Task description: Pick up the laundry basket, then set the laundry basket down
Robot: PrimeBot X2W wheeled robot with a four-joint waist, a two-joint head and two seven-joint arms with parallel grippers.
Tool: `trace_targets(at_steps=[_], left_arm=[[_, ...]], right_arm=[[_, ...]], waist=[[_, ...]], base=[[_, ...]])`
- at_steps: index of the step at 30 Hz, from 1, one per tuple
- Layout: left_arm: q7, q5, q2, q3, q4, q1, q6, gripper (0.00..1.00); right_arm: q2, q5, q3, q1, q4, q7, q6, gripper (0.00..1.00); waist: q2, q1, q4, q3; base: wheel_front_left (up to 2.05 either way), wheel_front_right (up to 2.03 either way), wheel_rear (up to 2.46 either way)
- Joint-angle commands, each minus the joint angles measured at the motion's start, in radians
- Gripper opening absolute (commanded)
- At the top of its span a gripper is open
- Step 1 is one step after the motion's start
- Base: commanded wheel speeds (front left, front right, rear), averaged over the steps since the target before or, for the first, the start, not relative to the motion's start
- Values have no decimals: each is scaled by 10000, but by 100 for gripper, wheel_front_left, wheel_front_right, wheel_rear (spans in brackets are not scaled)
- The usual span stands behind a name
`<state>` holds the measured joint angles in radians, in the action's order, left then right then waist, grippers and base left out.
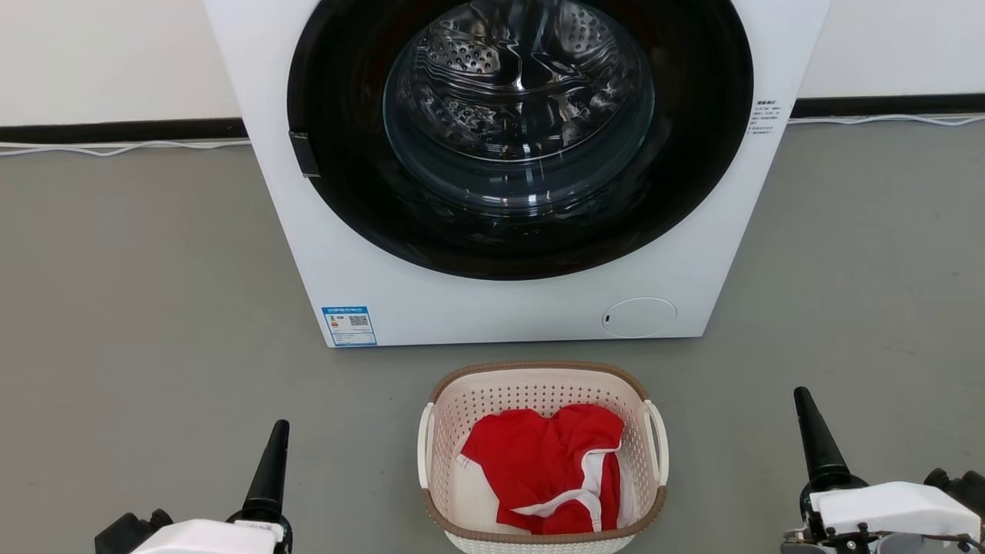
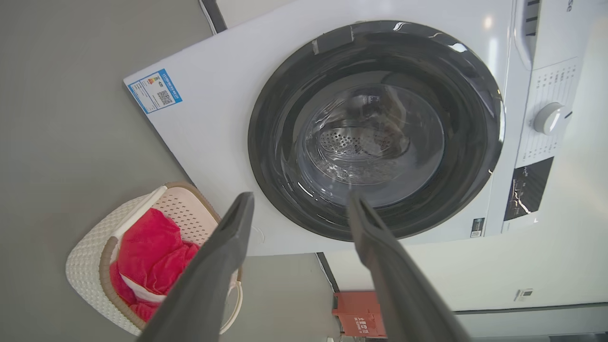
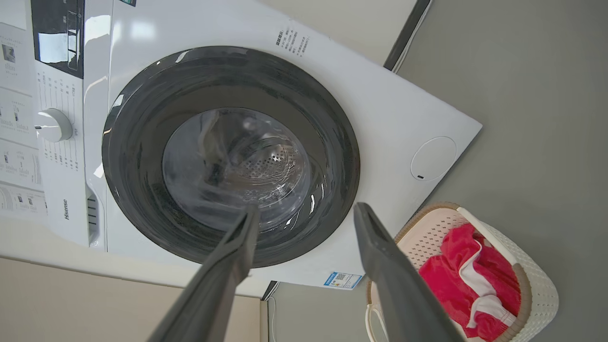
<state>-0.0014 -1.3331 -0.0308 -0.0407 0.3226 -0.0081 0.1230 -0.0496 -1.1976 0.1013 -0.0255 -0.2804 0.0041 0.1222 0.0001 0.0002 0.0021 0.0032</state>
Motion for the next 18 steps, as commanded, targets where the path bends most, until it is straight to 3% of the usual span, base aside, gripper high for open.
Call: trace_targets(at_steps=[1,18], left_arm=[[-120,452,-80,-60,-225,-421,26,100],[-647,3495,-104,194,-380,-384,-93,100]], right_arm=[[-147,532,-74,-391,333,-175,33,100],[-365,3652,-332,-522,377,-702,44,100]], waist=[[-1,-1,-2,5],[-1,-1,-5,-19]], base=[[0,0,0],[0,0,0]])
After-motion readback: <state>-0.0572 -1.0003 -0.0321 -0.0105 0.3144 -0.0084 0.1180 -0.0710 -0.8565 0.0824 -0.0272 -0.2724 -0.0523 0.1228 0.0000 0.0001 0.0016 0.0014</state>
